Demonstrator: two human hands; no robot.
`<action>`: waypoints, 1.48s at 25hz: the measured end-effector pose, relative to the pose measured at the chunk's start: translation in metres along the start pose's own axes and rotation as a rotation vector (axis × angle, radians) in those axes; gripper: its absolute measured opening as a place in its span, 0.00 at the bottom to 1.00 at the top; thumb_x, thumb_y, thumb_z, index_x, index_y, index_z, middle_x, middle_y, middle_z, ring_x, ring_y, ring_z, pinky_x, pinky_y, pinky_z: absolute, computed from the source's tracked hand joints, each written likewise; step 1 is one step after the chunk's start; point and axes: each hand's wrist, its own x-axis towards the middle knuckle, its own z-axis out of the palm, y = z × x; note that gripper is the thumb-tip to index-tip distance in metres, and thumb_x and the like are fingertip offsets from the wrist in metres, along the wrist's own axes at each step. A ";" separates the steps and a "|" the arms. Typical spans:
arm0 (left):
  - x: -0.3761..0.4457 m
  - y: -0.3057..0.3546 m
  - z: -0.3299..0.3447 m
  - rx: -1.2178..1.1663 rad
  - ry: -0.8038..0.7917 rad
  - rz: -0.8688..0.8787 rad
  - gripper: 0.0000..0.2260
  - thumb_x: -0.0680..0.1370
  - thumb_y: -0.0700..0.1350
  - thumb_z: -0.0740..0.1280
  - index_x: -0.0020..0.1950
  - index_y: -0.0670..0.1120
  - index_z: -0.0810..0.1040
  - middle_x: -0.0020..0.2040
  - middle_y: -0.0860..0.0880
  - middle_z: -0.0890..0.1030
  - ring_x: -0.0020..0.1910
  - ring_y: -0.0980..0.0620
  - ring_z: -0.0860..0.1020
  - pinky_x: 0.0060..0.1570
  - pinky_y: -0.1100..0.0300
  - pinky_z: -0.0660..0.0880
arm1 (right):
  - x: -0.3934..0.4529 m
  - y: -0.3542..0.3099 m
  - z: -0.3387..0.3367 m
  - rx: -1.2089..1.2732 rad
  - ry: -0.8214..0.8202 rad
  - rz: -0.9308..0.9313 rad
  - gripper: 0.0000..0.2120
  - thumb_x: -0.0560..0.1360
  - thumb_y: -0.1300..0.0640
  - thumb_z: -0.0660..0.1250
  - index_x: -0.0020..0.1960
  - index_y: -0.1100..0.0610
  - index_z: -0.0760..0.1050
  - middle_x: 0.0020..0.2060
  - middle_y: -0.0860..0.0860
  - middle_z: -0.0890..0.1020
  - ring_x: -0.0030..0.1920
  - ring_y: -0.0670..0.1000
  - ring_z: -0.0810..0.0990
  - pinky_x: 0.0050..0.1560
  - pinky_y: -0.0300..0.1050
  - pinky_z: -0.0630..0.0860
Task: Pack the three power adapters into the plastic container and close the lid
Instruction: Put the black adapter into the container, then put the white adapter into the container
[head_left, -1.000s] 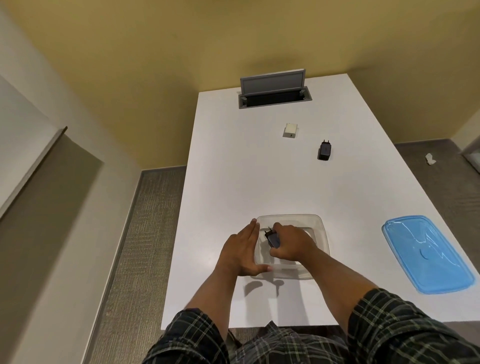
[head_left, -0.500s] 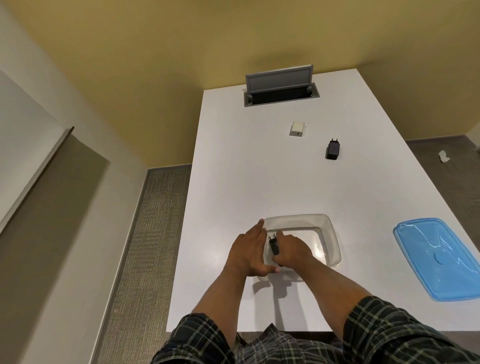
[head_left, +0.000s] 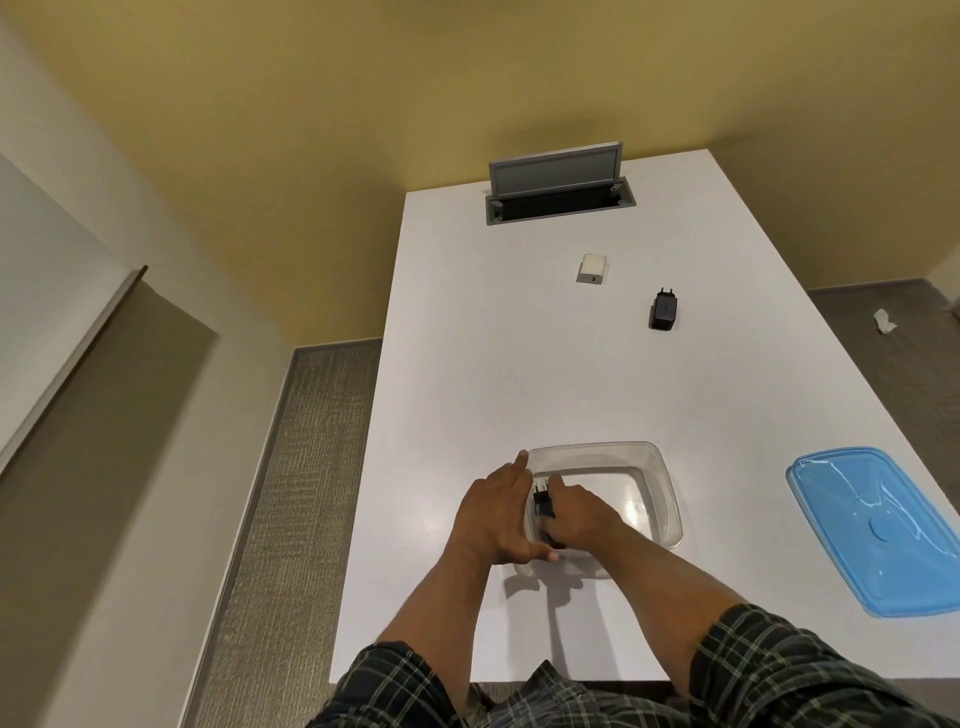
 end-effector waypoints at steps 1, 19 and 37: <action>-0.001 -0.001 0.001 0.001 -0.005 -0.003 0.53 0.61 0.74 0.73 0.77 0.46 0.64 0.85 0.49 0.52 0.78 0.48 0.65 0.69 0.49 0.70 | 0.000 0.000 0.000 0.005 -0.011 -0.010 0.24 0.77 0.54 0.64 0.70 0.60 0.63 0.54 0.57 0.83 0.52 0.58 0.82 0.53 0.53 0.80; 0.027 -0.006 -0.028 0.033 0.082 -0.020 0.46 0.75 0.74 0.56 0.84 0.47 0.50 0.85 0.49 0.51 0.83 0.48 0.55 0.77 0.49 0.59 | -0.011 0.008 -0.069 -0.456 0.553 -0.275 0.08 0.78 0.53 0.61 0.48 0.55 0.78 0.39 0.52 0.82 0.34 0.59 0.83 0.32 0.47 0.76; 0.157 -0.034 -0.065 0.053 0.090 -0.044 0.39 0.82 0.67 0.49 0.84 0.46 0.43 0.85 0.48 0.44 0.84 0.48 0.45 0.82 0.50 0.47 | 0.087 0.026 -0.167 -0.227 0.487 0.192 0.20 0.77 0.49 0.64 0.66 0.55 0.70 0.57 0.54 0.78 0.58 0.58 0.78 0.53 0.50 0.73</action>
